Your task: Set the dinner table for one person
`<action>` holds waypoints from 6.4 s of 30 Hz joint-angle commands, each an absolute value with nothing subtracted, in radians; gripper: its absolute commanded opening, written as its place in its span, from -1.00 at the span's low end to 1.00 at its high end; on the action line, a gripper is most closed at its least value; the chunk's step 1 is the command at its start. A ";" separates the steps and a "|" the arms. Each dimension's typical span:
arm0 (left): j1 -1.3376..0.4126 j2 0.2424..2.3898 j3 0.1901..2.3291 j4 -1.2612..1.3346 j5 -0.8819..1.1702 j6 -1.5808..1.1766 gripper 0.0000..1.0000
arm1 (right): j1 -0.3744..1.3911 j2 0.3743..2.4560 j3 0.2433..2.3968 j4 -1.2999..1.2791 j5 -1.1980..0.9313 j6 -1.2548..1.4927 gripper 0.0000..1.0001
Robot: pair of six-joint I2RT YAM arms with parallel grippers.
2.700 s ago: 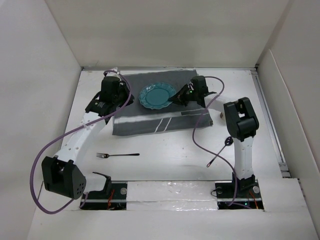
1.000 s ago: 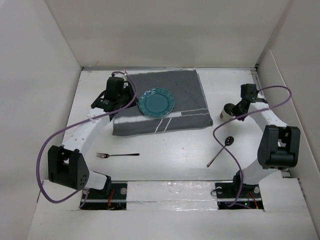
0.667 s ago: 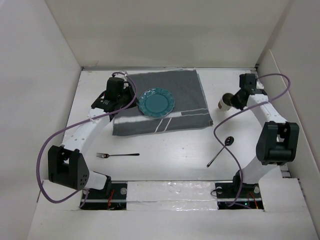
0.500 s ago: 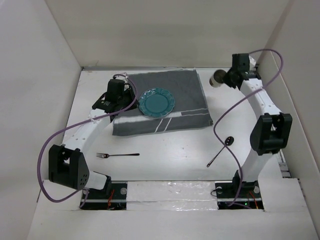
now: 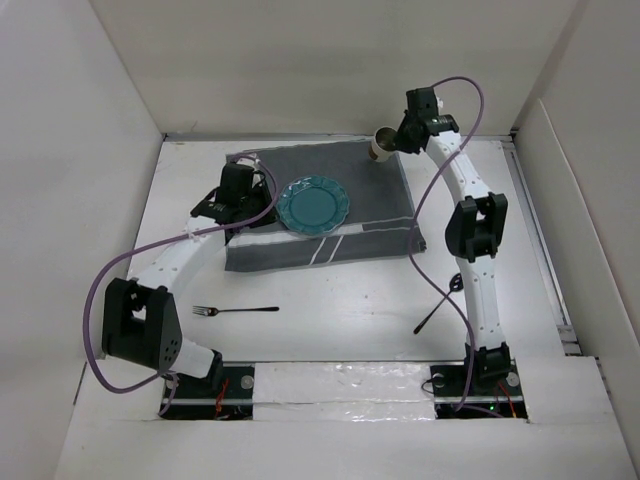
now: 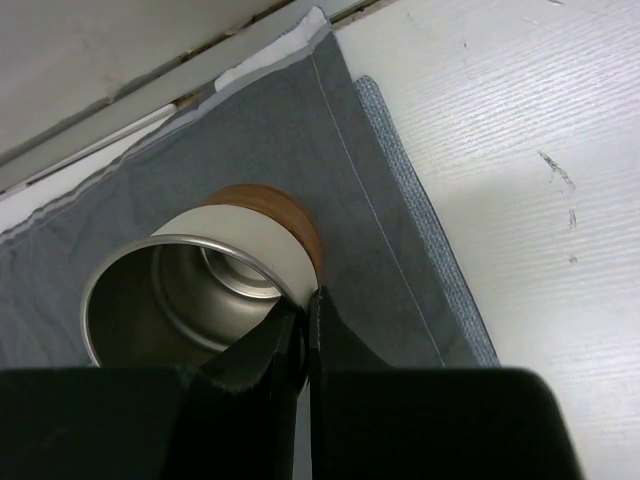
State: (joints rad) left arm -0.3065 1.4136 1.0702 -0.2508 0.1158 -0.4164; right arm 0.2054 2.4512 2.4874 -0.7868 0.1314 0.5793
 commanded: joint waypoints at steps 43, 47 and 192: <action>-0.307 1.111 1.304 -0.356 -0.192 -0.569 -1.00 | 0.481 1.752 1.577 -0.186 -0.420 0.520 -1.00; -0.307 1.017 1.370 -0.469 -0.331 -0.620 -0.71 | 0.667 1.704 1.395 -0.085 -0.408 0.477 -1.00; -0.339 1.147 1.140 -0.466 0.129 -0.410 -1.00 | 0.489 1.139 0.712 -0.567 0.310 1.165 -1.00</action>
